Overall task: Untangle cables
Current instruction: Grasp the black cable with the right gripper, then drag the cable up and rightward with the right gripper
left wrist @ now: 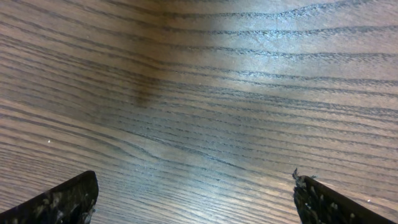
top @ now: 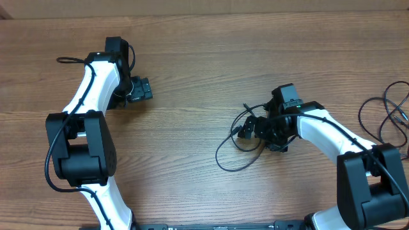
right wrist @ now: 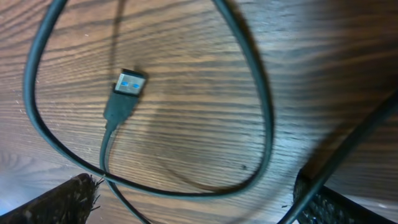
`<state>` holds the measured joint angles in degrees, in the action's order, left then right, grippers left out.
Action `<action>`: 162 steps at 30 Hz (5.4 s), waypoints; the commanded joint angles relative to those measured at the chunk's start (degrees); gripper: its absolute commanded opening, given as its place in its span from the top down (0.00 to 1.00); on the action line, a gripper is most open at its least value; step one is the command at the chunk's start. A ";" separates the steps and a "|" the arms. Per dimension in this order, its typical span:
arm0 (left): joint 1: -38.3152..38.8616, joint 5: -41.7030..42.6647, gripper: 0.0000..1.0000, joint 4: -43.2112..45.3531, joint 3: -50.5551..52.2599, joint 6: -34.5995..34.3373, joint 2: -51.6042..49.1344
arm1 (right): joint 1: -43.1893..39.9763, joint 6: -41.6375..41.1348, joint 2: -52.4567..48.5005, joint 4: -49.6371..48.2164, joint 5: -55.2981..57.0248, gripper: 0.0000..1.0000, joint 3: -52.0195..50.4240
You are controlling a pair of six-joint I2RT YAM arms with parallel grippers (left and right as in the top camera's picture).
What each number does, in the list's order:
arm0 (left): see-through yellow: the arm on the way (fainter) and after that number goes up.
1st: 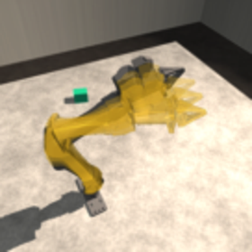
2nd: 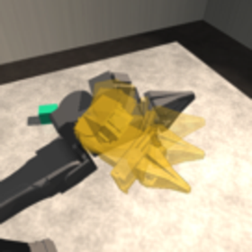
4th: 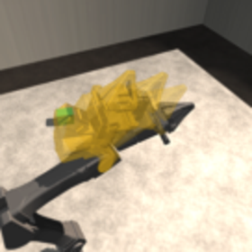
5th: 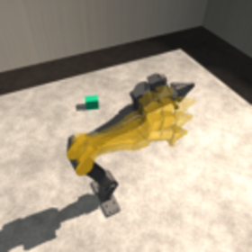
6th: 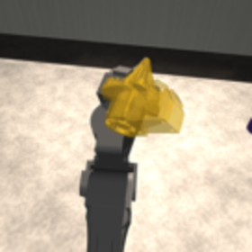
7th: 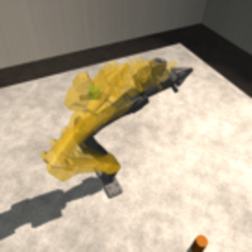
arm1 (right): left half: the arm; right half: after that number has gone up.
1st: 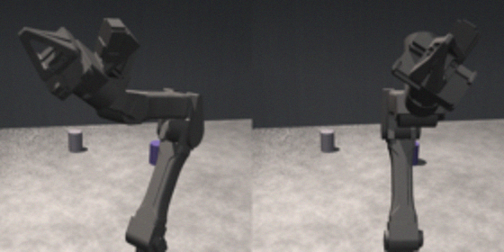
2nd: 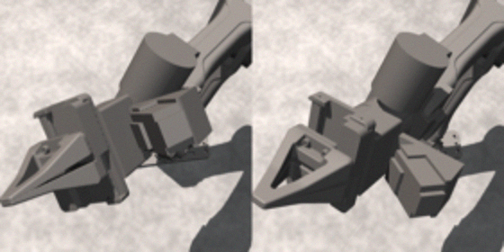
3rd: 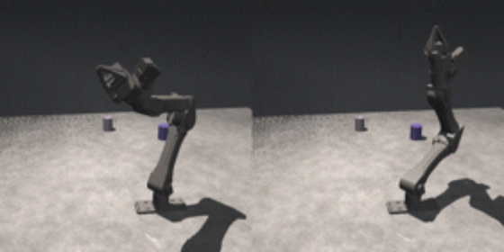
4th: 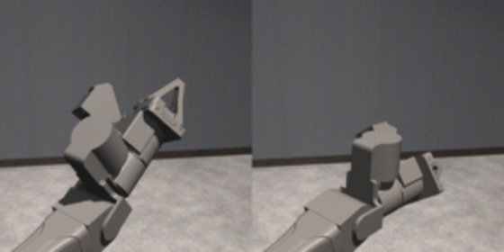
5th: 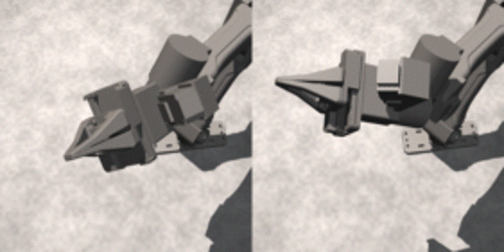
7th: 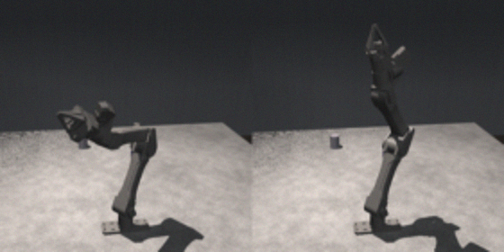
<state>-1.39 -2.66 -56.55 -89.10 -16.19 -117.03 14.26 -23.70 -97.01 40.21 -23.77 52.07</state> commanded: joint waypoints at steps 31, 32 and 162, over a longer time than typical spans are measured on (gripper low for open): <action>-0.09 -0.52 0.00 0.07 0.13 -0.59 -0.20 | 4.07 -8.02 -6.69 -3.74 15.85 0.00 -1.25; -0.09 -0.52 0.00 0.07 0.13 -0.59 -0.20 | 4.07 -8.02 -6.67 -3.76 15.82 0.00 -1.22; -0.09 -0.52 0.00 0.07 0.13 -0.59 -0.20 | -32.65 16.72 -6.97 -7.04 29.94 0.94 46.25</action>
<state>-1.39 -2.66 -56.55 -89.10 -16.21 -117.03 -18.06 -8.05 -103.68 29.17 9.43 97.84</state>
